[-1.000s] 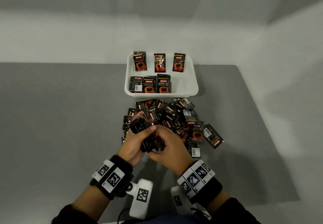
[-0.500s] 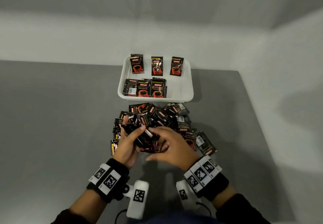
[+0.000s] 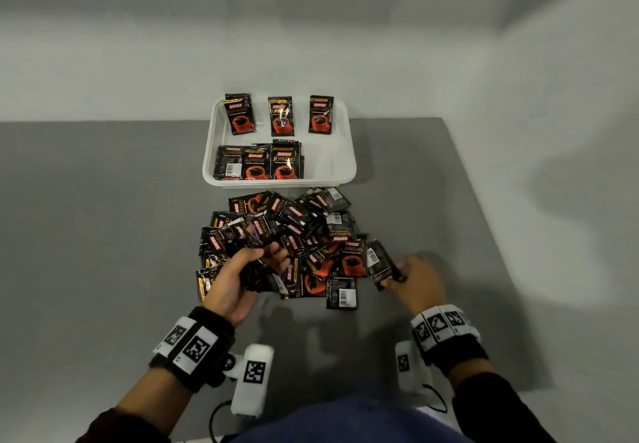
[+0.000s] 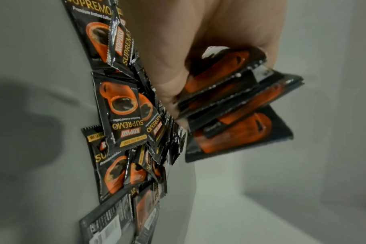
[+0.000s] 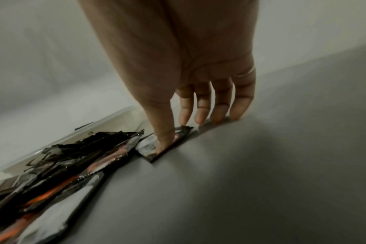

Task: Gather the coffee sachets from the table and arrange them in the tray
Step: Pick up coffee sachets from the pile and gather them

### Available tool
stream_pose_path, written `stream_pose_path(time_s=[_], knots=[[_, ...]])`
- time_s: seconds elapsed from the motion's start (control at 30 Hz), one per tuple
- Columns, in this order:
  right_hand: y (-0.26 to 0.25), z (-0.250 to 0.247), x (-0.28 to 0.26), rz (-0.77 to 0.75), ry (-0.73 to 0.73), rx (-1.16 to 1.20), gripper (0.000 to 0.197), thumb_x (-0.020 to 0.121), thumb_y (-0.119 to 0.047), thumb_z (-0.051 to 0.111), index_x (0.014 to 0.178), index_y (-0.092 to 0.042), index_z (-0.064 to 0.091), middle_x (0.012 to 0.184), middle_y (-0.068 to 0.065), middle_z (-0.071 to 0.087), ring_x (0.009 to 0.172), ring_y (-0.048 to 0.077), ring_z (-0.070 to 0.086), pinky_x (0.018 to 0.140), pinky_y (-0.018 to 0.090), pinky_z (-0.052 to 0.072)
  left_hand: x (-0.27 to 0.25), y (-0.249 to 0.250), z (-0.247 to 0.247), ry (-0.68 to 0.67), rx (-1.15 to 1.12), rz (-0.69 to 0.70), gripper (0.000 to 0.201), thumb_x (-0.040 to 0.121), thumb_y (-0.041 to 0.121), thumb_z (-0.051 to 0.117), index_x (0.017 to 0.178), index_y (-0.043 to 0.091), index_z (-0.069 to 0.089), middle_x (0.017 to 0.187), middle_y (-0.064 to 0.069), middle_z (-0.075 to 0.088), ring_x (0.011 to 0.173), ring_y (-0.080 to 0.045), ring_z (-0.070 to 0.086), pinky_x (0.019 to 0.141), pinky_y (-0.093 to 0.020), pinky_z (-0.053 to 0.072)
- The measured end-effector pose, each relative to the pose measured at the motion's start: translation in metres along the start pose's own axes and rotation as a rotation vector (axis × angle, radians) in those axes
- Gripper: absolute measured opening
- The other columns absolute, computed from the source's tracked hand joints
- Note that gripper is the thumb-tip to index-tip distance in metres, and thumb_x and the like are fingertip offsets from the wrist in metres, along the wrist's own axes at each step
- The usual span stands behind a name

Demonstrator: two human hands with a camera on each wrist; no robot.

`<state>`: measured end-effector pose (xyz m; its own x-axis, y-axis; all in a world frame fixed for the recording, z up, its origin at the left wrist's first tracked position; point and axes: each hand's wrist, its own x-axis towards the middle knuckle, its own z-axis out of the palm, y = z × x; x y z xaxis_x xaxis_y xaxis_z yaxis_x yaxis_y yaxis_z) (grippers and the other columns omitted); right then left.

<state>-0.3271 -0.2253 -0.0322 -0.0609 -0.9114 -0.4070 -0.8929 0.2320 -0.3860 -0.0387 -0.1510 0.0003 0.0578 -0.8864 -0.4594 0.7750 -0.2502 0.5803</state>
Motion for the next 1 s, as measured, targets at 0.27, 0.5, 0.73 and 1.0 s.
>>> stream_pose_path(time_s=[0.27,0.5,0.73,1.0], knots=[[0.016,0.005,-0.005,0.043,0.062,0.250,0.027,0.072,-0.004,0.071,0.074,-0.021,0.050,0.069,-0.010,0.053,0.080,0.020,0.059,0.070,0.023,0.037,-0.005,0.001,-0.005,-0.102,0.034,-0.041,0.048,0.078,0.013,0.050,0.120,0.034,0.056,0.110,-0.015,0.066,0.087,-0.029,0.069,0.077,-0.045,0.056],[-0.004,-0.018,-0.030,-0.138,0.218,0.493,0.024,0.078,0.002,0.066,0.097,-0.013,0.063,0.088,-0.003,0.064,0.076,0.005,0.057,0.067,0.006,0.040,-0.008,0.004,-0.010,-0.115,0.044,-0.047,0.051,0.080,0.015,0.050,0.128,0.033,0.047,0.118,-0.015,0.063,0.083,-0.027,0.069,0.076,-0.045,0.056],[-0.059,-0.057,-0.072,-0.535,0.142,0.542,0.036,0.073,0.004,0.070,0.063,-0.029,0.063,0.085,-0.011,0.063,0.092,0.013,0.059,0.090,0.022,0.041,-0.012,0.010,-0.010,-0.121,0.043,-0.124,0.037,0.079,0.016,0.051,0.112,0.030,0.057,0.116,-0.015,0.065,0.100,-0.038,0.065,0.084,-0.048,0.054],[-0.134,-0.023,-0.083,-0.703,-0.125,0.367,0.023,0.073,-0.003,0.069,0.066,-0.025,0.066,0.080,-0.014,0.051,0.076,-0.002,0.051,0.075,0.011,0.040,-0.022,0.008,0.007,-0.235,0.297,-0.145,0.058,0.076,0.015,0.061,0.129,0.032,0.045,0.117,-0.013,0.064,0.093,-0.030,0.067,0.074,-0.042,0.058]])
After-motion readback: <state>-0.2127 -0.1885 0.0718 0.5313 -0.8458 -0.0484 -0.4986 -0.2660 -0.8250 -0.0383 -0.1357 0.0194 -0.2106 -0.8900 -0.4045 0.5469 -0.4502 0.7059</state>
